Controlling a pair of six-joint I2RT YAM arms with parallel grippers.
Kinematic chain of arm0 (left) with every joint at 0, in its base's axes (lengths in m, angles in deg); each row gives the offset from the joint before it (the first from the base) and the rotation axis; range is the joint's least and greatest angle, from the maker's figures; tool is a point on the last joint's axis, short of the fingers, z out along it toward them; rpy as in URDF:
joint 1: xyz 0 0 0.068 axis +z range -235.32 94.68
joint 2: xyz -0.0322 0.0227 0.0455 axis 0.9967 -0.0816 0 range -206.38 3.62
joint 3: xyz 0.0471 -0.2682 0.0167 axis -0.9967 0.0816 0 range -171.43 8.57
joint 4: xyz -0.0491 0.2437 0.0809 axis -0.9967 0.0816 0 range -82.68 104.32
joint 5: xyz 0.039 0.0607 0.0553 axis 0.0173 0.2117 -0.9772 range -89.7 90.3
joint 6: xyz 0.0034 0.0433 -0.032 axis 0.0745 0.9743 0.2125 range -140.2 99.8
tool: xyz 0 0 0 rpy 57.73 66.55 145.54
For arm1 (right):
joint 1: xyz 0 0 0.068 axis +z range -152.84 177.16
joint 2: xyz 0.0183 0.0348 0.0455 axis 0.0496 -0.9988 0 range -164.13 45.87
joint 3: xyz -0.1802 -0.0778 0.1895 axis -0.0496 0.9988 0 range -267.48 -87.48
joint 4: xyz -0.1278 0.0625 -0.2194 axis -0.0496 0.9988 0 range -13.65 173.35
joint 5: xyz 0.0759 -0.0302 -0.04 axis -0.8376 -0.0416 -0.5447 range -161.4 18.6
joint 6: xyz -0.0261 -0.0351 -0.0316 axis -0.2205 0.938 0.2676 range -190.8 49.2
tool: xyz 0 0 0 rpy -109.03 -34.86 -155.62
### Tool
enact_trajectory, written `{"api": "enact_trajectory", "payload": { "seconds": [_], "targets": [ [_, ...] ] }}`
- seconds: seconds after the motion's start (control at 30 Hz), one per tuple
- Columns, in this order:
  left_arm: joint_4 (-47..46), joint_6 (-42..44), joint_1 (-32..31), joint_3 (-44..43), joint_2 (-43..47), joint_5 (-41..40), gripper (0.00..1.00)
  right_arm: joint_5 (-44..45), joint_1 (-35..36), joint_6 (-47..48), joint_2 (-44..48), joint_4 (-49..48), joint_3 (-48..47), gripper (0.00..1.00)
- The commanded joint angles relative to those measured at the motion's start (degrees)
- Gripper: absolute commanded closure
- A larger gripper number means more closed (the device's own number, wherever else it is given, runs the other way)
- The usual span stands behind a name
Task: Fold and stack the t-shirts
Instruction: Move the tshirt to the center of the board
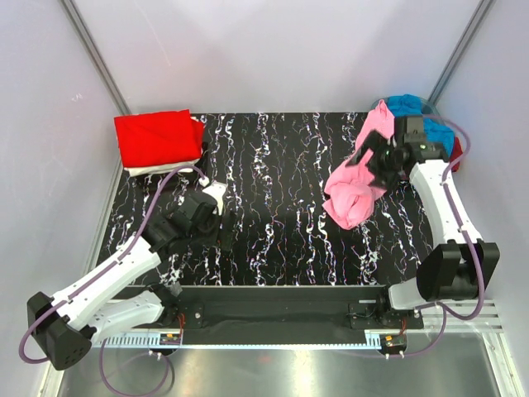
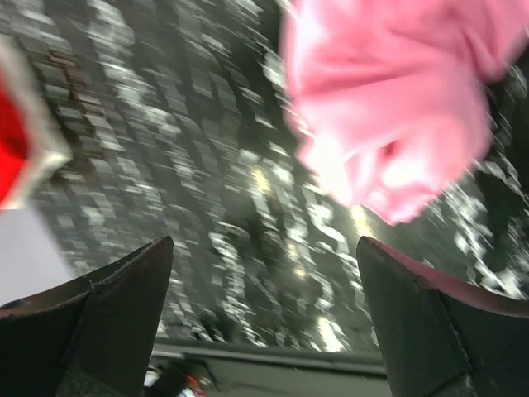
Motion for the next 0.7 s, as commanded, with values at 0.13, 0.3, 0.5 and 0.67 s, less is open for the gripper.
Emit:
{"api": "enact_trajectory", "payload": {
  "seconds": [0.13, 0.3, 0.5, 0.67],
  "targets": [
    [-0.26, -0.49, -0.19, -2.97, -1.48, -1.39, 0.01, 6.51, 0.04, 3.89, 7.59, -4.39, 13.74, 0.0],
    [-0.43, -0.49, -0.19, -2.7, -0.87, -1.39, 0.01, 5.81, 0.13, 4.69, 2.42, -8.61, 19.54, 0.0],
    [-0.52, -0.49, -0.27, -2.79, -1.31, -1.22, 0.01, 6.68, 0.13, 5.65, -7.5, -11.26, 17.8, 0.0],
    [-0.52, -0.4, -0.19, -2.79, -1.05, -1.04, 0.01, 5.81, 0.83, 6.36, -14.46, -12.13, 15.51, 0.26]
  ]
}}
